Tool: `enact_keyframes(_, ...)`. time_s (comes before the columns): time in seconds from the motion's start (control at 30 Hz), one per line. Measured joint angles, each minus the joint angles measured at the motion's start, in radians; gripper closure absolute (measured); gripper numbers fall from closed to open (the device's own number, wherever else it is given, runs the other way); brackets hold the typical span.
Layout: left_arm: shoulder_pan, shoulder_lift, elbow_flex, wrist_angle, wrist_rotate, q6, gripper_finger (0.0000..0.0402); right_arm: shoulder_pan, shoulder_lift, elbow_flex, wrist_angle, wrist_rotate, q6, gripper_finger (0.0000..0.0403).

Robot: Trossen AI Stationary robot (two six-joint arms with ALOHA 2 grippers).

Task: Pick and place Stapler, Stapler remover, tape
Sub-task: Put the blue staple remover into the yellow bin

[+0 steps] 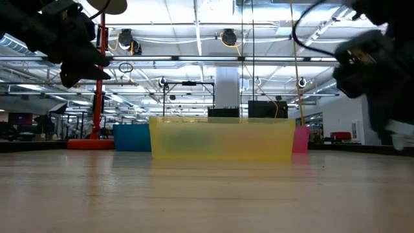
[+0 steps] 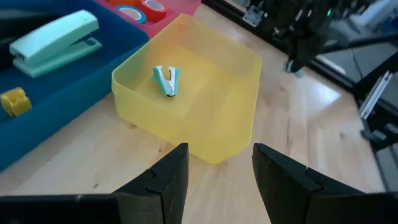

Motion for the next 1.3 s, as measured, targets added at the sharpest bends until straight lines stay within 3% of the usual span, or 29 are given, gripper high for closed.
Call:
enact_keyframes(0.23,0.001,-0.007,0.000,-0.006,0.022,0.096,0.0224,-0.028,-0.014,0.070,0.118,0.148,-0.109,0.0369)
enact_keyframes(0.47,0.020,-0.082,-0.030,-0.009,0.057,0.154,0.0224,-0.212,-0.005,0.216,0.115,0.219,-0.425,0.0369)
enact_keyframes(0.7,0.073,-0.263,-0.155,0.083,0.135,0.180,0.0224,-0.393,0.127,0.368,0.113,0.139,-0.764,0.0369)
enact_keyframes(0.97,0.105,-0.414,-0.227,0.092,0.181,0.200,0.0224,-0.471,0.387,0.544,0.082,0.084,-1.093,0.0369)
enact_keyframes(1.07,0.113,-0.430,-0.233,0.087,0.197,0.201,0.0224,-0.486,0.475,0.603,0.036,0.051,-1.160,0.0369)
enact_keyframes(1.3,0.116,-0.431,-0.233,0.072,0.208,0.198,0.0224,-0.496,0.611,0.648,-0.089,0.027,-1.151,0.0368)
